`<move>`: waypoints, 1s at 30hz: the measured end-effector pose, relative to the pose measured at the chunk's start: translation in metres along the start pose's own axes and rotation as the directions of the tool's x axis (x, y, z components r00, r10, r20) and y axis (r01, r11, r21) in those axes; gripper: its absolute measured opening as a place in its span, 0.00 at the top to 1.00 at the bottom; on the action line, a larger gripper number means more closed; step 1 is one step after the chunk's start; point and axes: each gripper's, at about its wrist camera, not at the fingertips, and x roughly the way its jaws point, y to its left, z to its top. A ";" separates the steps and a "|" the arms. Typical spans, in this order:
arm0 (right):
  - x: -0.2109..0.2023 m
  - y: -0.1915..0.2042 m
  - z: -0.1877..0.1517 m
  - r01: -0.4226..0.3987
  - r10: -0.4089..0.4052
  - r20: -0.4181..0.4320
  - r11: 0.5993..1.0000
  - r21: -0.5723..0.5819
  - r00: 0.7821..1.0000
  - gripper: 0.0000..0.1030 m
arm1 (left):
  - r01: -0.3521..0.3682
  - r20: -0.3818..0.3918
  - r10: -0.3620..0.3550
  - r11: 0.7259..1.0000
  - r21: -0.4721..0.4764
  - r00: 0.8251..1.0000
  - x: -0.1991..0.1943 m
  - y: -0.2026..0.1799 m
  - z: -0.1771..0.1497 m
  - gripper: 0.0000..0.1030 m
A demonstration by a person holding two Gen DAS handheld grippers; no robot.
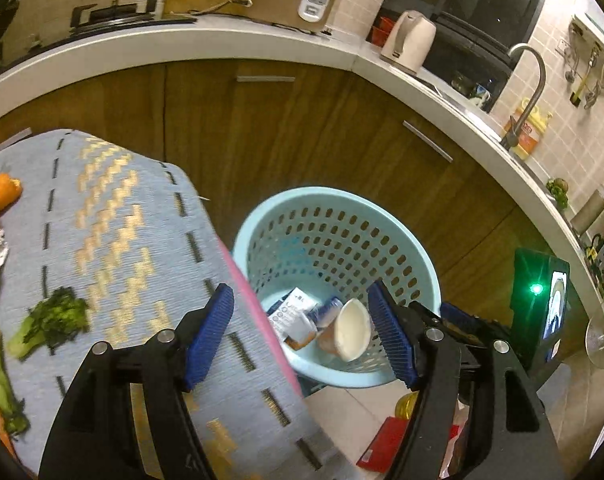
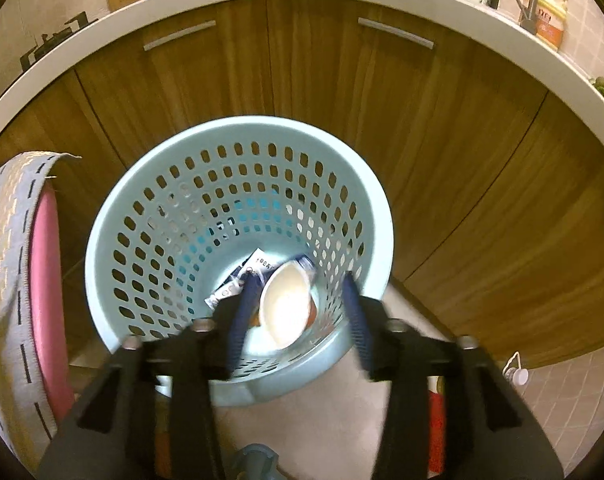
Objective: Collect trash
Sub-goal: 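Open both tools to drop the carton and cup into the basket, then move both tools back over the table toward the snack bag and bok choy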
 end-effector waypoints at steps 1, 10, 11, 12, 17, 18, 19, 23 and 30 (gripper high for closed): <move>-0.003 0.001 0.000 -0.002 0.002 0.006 1.000 -0.002 1.000 0.53 | -0.002 0.005 0.002 1.000 -0.003 1.000 -0.003 0.002 0.000 0.34; -0.039 0.018 0.001 -0.076 0.078 0.074 0.997 -0.023 0.994 0.53 | -0.019 0.074 0.023 0.998 -0.052 0.997 -0.052 0.029 -0.007 0.34; -0.044 0.021 0.001 -0.091 0.093 0.084 0.995 -0.027 0.992 0.53 | -0.022 0.082 0.027 0.998 -0.056 0.996 -0.058 0.032 -0.008 0.34; -0.051 0.025 0.001 -0.110 0.112 0.095 0.993 -0.032 0.989 0.53 | -0.028 0.091 0.033 0.998 -0.061 0.995 -0.064 0.035 -0.009 0.34; -0.084 0.051 0.000 -0.163 0.174 0.147 0.983 -0.078 0.974 0.53 | -0.096 0.152 0.108 0.992 -0.082 0.982 -0.109 0.058 -0.020 0.33; -0.090 0.056 0.000 -0.173 0.185 0.154 0.981 -0.088 0.971 0.53 | -0.116 0.166 0.129 0.989 -0.087 0.978 -0.119 0.063 -0.023 0.32; -0.098 0.065 -0.001 -0.190 0.205 0.162 0.976 -0.104 0.965 0.53 | -0.137 0.180 0.152 0.986 -0.095 0.972 -0.129 0.070 -0.026 0.32; -0.121 0.094 -0.006 -0.236 0.265 0.181 0.958 -0.165 0.947 0.53 | -0.189 0.215 0.216 0.972 -0.141 0.953 -0.164 0.097 -0.035 0.32; -0.144 0.151 -0.022 -0.303 0.358 0.172 0.910 -0.282 0.918 0.53 | -0.280 0.217 0.326 0.935 -0.218 0.920 -0.211 0.151 -0.060 0.32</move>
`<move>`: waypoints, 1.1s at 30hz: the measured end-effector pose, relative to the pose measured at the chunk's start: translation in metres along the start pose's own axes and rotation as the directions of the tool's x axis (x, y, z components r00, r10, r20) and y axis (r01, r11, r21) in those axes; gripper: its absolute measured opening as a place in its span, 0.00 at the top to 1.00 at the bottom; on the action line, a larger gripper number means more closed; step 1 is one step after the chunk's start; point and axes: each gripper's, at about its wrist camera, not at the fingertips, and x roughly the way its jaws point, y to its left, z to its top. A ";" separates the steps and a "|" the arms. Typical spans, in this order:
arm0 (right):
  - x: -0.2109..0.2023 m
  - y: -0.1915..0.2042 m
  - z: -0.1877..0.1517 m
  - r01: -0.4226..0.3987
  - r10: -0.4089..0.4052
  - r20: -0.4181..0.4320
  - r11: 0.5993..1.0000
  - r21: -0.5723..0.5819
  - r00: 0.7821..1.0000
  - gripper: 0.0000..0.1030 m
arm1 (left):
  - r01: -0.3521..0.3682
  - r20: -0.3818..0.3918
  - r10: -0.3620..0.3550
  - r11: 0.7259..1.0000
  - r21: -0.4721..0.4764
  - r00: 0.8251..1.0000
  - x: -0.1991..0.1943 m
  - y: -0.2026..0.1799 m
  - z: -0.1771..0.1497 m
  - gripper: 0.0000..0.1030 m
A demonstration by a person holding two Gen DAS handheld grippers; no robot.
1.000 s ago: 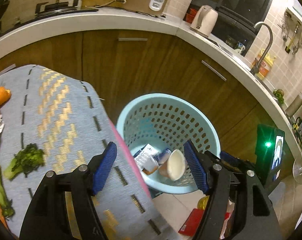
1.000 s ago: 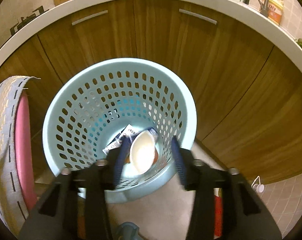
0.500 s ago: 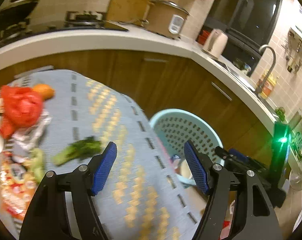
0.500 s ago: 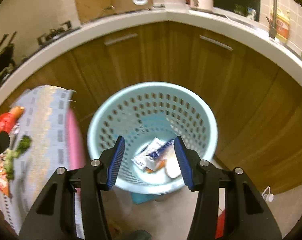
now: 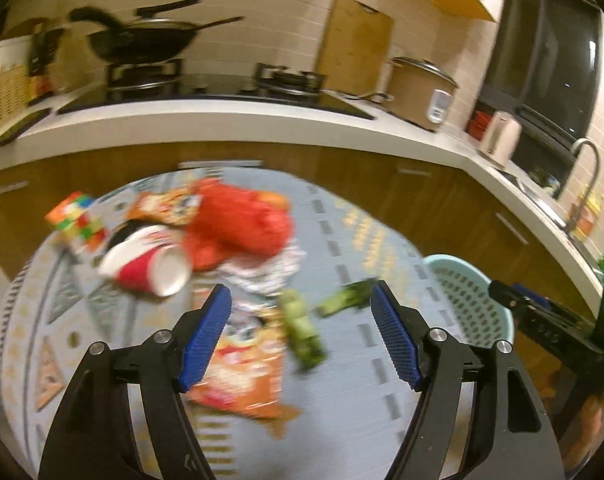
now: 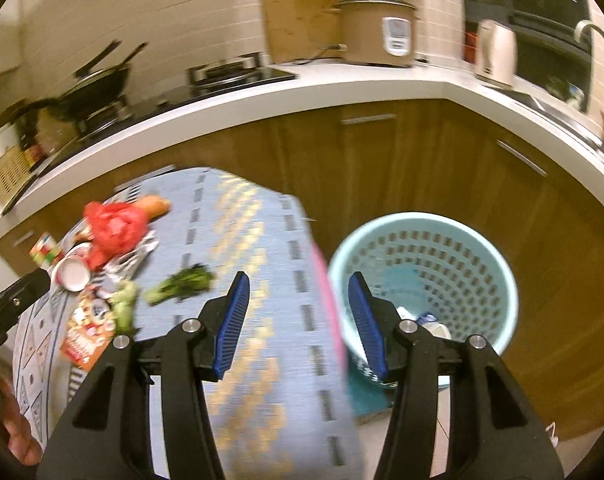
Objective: Collect trash
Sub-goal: 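Move both tools back over the table toward the snack bag and bok choy, then grasp the panda snack bag with left tool while right tool grasps the bok choy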
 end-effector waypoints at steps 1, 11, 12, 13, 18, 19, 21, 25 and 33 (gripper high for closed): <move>0.001 0.006 -0.001 -0.011 0.011 -0.003 1.000 -0.010 1.000 0.53 | -0.009 -0.005 0.008 1.000 -0.008 1.000 -0.001 0.008 -0.001 0.32; 0.019 0.079 -0.020 -0.142 0.135 -0.078 0.986 -0.091 0.988 0.54 | -0.020 -0.149 0.008 0.997 -0.080 0.989 0.027 0.064 -0.033 0.33; 0.020 0.084 -0.022 -0.153 0.145 -0.085 0.983 -0.097 0.986 0.54 | -0.018 -0.162 0.004 0.997 -0.080 0.987 0.031 0.065 -0.036 0.33; 0.021 0.090 -0.024 -0.164 0.155 -0.093 0.981 -0.102 0.983 0.54 | -0.012 -0.176 -0.002 0.997 -0.078 0.984 0.035 0.066 -0.039 0.33; 0.028 0.113 -0.032 -0.206 0.193 -0.105 0.970 -0.131 0.976 0.54 | 0.011 -0.214 -0.026 0.997 -0.074 0.976 0.051 0.067 -0.048 0.35; 0.029 0.116 -0.034 -0.217 0.204 -0.104 0.967 -0.133 0.973 0.54 | 0.012 -0.219 -0.027 0.997 -0.073 0.975 0.053 0.066 -0.049 0.36; 0.032 0.121 -0.038 -0.244 0.233 -0.094 0.960 -0.133 0.968 0.54 | 0.003 -0.213 -0.015 0.998 -0.060 0.977 0.054 0.064 -0.050 0.36; 0.038 0.127 -0.044 -0.255 0.245 -0.083 0.957 -0.140 0.966 0.54 | -0.025 -0.208 0.016 0.999 -0.043 0.978 0.056 0.060 -0.050 0.50; 0.053 0.138 -0.046 -0.239 0.224 -0.118 0.962 -0.131 0.968 0.54 | -0.061 -0.192 0.060 0.998 0.002 0.980 0.055 0.057 -0.051 0.96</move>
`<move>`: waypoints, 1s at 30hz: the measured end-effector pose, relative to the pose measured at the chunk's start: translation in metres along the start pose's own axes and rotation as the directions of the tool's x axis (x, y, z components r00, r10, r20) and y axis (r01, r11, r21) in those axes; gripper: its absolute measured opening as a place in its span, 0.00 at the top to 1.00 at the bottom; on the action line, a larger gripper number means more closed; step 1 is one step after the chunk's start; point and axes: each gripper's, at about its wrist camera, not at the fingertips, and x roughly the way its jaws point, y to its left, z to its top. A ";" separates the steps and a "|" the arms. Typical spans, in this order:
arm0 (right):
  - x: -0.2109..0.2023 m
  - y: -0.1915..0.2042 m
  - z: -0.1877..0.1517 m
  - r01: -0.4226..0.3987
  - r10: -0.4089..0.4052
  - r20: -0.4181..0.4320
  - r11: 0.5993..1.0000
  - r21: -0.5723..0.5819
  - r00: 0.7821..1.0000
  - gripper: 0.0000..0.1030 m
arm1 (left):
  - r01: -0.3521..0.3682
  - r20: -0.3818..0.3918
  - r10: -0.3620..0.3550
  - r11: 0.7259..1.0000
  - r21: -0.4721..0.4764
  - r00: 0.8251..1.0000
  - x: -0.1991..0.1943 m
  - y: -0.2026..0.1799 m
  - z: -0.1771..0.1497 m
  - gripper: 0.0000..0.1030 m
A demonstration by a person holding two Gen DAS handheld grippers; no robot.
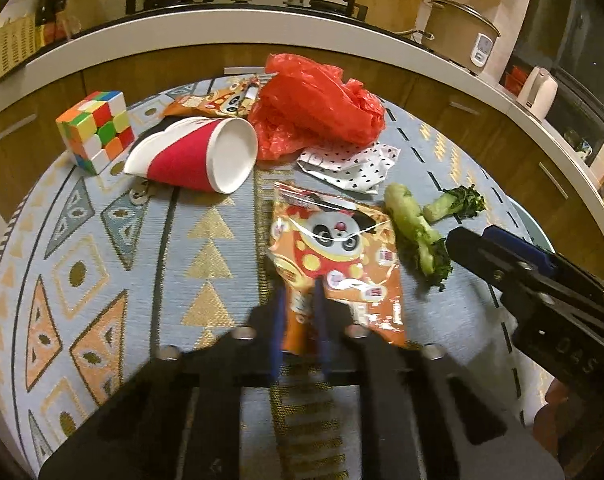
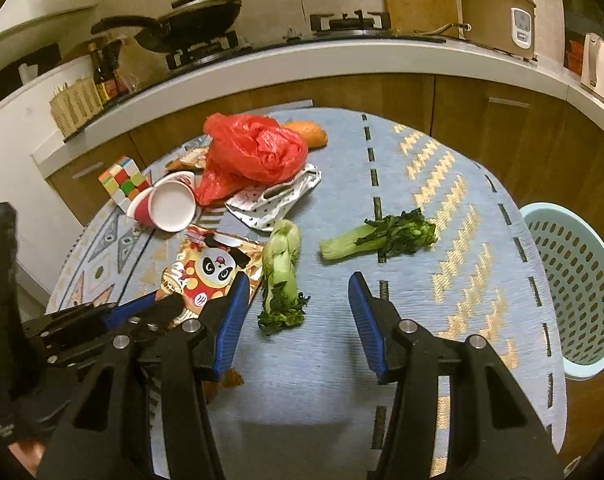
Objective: Collect trash
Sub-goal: 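Grasp the panda snack bag with left tool while right tool grasps the bok choy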
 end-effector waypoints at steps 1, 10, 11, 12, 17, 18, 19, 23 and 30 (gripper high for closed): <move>0.002 0.001 0.000 0.000 0.000 -0.008 1.000 -0.001 1.000 0.54 | 0.011 0.002 -0.011 1.000 -0.008 1.000 -0.001 0.002 0.000 0.96; 0.022 0.007 0.003 0.011 -0.013 -0.076 1.000 -0.016 0.997 0.54 | 0.046 0.063 -0.043 0.997 -0.056 0.997 -0.024 0.016 0.001 1.00; 0.024 0.009 0.003 0.012 -0.014 -0.081 1.000 -0.020 0.997 0.54 | 0.048 0.069 -0.044 0.997 -0.060 0.997 -0.027 0.017 0.001 1.00; 0.026 0.011 0.004 0.015 -0.017 -0.087 1.000 -0.025 0.996 0.54 | 0.049 0.076 -0.044 0.997 -0.067 0.996 -0.030 0.020 0.002 1.00; 0.038 0.019 0.005 0.023 -0.030 -0.123 0.998 -0.059 0.992 0.57 | 0.051 0.097 -0.042 0.995 -0.086 0.994 -0.038 0.028 0.004 1.00; 0.040 0.021 0.005 0.028 -0.036 -0.126 0.997 -0.066 0.991 0.63 | 0.050 0.099 -0.041 0.995 -0.088 0.994 -0.038 0.029 0.004 1.00; 0.041 0.022 0.006 0.037 -0.046 -0.128 0.997 -0.073 0.991 0.66 | 0.051 0.100 -0.041 0.994 -0.092 0.994 -0.038 0.030 0.004 1.00; 0.039 0.024 0.004 0.013 -0.023 -0.125 0.997 -0.082 0.992 0.84 | 0.056 0.105 -0.046 0.994 -0.096 0.993 -0.040 0.031 0.004 1.00; 0.015 0.013 0.007 0.004 -0.008 -0.065 0.999 -0.049 0.998 0.85 | 0.091 0.160 -0.076 0.992 -0.084 0.984 -0.057 0.023 0.008 1.00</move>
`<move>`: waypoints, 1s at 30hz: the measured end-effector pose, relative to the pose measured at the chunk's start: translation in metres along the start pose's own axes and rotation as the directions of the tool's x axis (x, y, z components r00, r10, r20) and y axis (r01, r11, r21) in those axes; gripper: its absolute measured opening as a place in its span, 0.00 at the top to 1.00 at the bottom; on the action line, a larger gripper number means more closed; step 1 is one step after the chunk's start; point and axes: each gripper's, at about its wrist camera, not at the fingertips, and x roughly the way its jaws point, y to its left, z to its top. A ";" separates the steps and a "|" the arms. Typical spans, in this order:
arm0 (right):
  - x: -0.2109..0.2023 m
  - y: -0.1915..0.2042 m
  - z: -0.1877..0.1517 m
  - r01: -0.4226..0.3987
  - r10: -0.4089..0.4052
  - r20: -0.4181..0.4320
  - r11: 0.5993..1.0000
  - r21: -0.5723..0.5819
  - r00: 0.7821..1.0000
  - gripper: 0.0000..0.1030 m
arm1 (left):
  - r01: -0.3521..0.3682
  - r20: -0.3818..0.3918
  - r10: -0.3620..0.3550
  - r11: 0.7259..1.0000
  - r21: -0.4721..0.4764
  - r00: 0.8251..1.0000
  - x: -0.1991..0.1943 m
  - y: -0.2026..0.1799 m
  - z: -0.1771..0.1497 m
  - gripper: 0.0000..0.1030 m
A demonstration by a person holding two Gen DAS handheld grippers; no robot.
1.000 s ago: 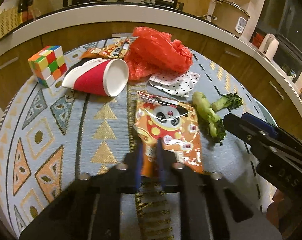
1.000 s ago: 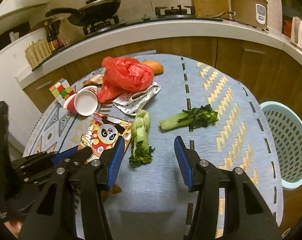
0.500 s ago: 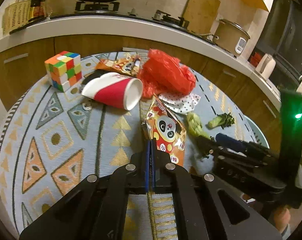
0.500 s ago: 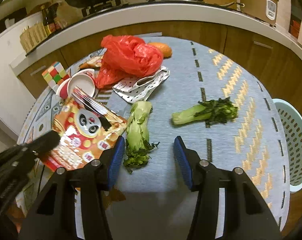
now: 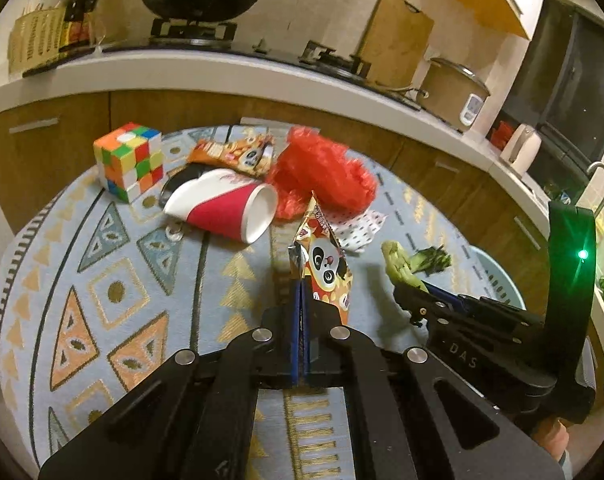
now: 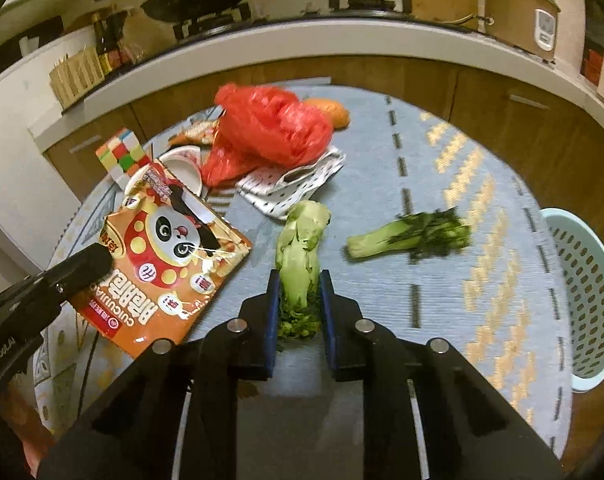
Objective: Collect trash
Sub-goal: 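Grasp the panda snack bag with left tool while right tool grasps the bok choy, then carry the snack bag and bok choy with both tools over the basket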
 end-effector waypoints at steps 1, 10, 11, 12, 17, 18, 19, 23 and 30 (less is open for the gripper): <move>-0.007 -0.004 0.001 0.003 -0.004 0.014 1.000 0.010 1.000 0.85 | 0.001 0.011 -0.001 1.000 0.005 1.000 -0.003 -0.003 0.002 1.00; -0.060 -0.052 0.013 0.060 -0.073 0.132 0.993 0.102 0.989 0.84 | 0.067 0.088 -0.073 0.995 0.071 0.993 -0.024 -0.042 0.020 1.00; -0.065 -0.058 0.014 0.072 -0.088 0.143 0.991 0.112 0.986 0.84 | 0.075 0.093 -0.082 0.994 0.082 0.992 -0.024 -0.048 0.022 1.00; -0.070 -0.064 0.015 0.086 -0.105 0.153 0.989 0.122 0.983 0.84 | 0.082 0.097 -0.091 0.992 0.093 0.991 -0.024 -0.054 0.024 1.00; -0.094 -0.099 0.013 0.149 -0.182 0.187 0.973 0.176 0.965 0.84 | 0.133 0.093 -0.147 0.981 0.141 0.985 -0.015 -0.092 0.034 1.00; -0.097 -0.105 0.012 0.157 -0.192 0.189 0.970 0.187 0.963 0.84 | 0.144 0.090 -0.159 0.978 0.149 0.983 -0.012 -0.100 0.035 1.00; -0.100 -0.114 0.010 0.166 -0.205 0.191 0.965 0.202 0.960 0.84 | 0.154 0.087 -0.168 0.976 0.157 0.982 -0.009 -0.105 0.036 1.00; -0.109 -0.145 0.003 0.202 -0.254 0.189 0.945 0.256 0.948 0.84 | 0.205 0.052 -0.220 0.957 0.204 0.974 0.007 -0.139 0.040 1.00; -0.113 -0.197 -0.012 0.254 -0.320 0.147 0.903 0.347 0.936 0.84 | 0.348 -0.085 -0.338 0.911 0.220 0.937 0.054 -0.201 0.034 1.00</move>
